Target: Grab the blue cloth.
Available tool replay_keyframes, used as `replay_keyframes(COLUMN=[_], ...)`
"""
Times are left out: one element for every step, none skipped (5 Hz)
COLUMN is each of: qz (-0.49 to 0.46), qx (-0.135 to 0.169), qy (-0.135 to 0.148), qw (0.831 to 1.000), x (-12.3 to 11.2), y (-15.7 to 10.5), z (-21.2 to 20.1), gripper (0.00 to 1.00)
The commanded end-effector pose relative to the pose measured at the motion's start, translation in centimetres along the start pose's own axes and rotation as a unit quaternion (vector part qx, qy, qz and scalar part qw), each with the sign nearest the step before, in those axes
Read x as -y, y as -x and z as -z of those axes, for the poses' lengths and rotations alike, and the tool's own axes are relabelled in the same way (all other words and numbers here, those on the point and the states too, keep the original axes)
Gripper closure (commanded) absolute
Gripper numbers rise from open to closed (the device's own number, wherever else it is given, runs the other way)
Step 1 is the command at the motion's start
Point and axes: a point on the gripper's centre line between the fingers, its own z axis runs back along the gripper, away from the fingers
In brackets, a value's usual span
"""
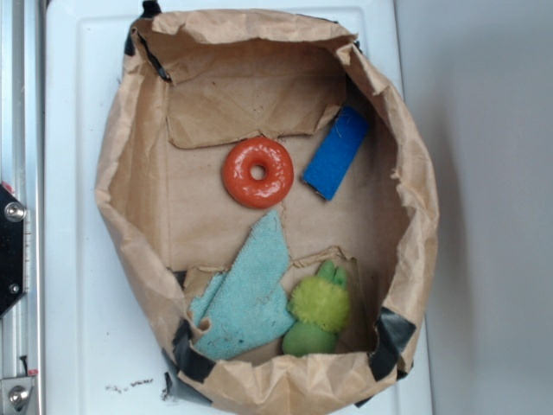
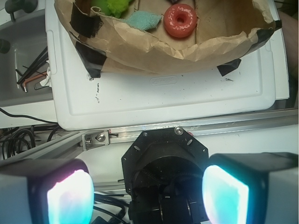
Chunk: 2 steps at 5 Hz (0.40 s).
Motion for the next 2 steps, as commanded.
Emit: replay_keyframes(qz=[0.000,-0.036], qx=[0.000,0.013], qy=[0.000,-0.017], qw=[1.000,0.999], x=[0.0,-0.6], y=[0.0,-4.4], z=[0.0,1.6], gripper=[0.00,0.00])
